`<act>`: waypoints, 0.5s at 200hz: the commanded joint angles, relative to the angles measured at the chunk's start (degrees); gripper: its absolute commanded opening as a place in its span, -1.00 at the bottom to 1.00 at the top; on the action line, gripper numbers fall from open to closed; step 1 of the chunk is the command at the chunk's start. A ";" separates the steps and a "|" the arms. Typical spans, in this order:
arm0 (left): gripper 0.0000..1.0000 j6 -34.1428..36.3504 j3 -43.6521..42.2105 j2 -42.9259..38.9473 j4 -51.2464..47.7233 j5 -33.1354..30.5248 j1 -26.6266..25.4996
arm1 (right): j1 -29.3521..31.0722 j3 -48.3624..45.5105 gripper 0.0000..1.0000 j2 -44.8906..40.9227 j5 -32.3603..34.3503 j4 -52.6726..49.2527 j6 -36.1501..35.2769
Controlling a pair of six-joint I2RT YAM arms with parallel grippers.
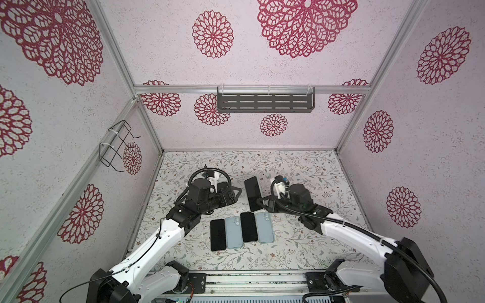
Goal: Take the phone out of the phone case
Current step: 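Lift the cased dark phone upright with both grippers holding it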
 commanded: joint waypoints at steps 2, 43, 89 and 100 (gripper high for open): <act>0.94 5.47 3.65 3.35 6.70 4.87 -2.89 | -5.33 -0.34 -1.00 -7.36 -9.34 -1.24 -6.45; 0.94 8.99 8.15 8.87 9.53 12.38 -6.73 | -11.36 -1.02 -1.00 -14.21 -17.29 0.56 -9.00; 0.94 11.37 8.52 10.06 11.29 16.35 -7.47 | -11.39 -2.15 -1.00 -14.74 -23.48 7.84 -6.89; 0.96 11.71 8.36 9.78 11.36 17.43 -7.46 | -11.47 -2.64 -1.00 -14.66 -24.21 9.69 -6.05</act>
